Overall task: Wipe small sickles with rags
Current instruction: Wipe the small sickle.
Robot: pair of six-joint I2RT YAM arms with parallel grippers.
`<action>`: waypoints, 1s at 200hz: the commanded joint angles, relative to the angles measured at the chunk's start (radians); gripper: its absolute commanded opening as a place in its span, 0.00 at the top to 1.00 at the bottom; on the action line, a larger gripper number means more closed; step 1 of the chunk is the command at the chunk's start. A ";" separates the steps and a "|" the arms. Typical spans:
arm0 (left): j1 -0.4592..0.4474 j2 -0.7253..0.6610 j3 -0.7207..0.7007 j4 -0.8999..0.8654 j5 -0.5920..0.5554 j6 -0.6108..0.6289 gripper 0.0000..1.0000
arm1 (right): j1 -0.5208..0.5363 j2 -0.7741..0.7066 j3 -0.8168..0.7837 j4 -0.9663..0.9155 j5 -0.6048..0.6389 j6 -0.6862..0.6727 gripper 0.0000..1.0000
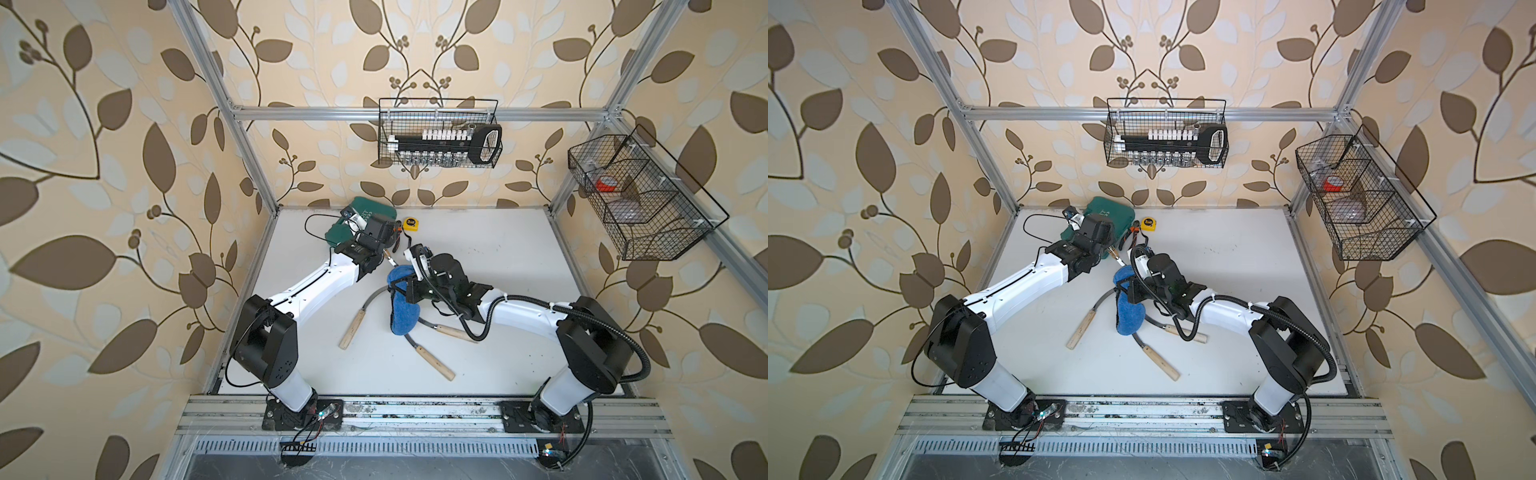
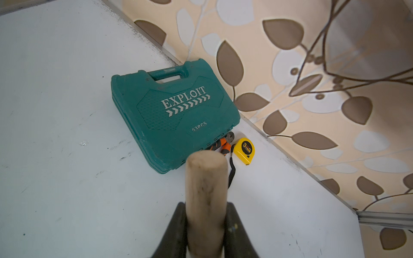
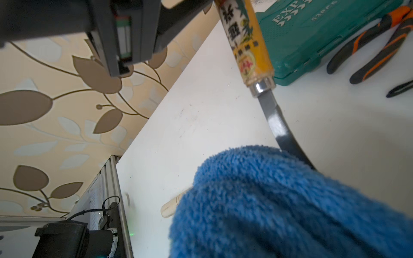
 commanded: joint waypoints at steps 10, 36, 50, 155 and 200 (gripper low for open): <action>0.002 -0.079 -0.011 0.046 0.013 0.033 1.00 | -0.006 0.042 0.064 0.045 -0.083 -0.048 1.00; 0.003 -0.102 -0.027 0.068 0.011 0.054 1.00 | -0.010 0.069 0.086 0.025 -0.069 -0.076 1.00; 0.003 -0.111 -0.032 0.073 0.024 0.054 1.00 | -0.033 0.083 0.092 0.009 -0.069 -0.075 1.00; 0.004 -0.139 -0.090 0.111 0.014 0.043 1.00 | -0.158 0.067 -0.005 0.041 -0.002 -0.023 1.00; 0.004 -0.153 -0.095 0.111 0.016 0.043 1.00 | -0.253 0.066 -0.063 0.043 0.035 -0.022 1.00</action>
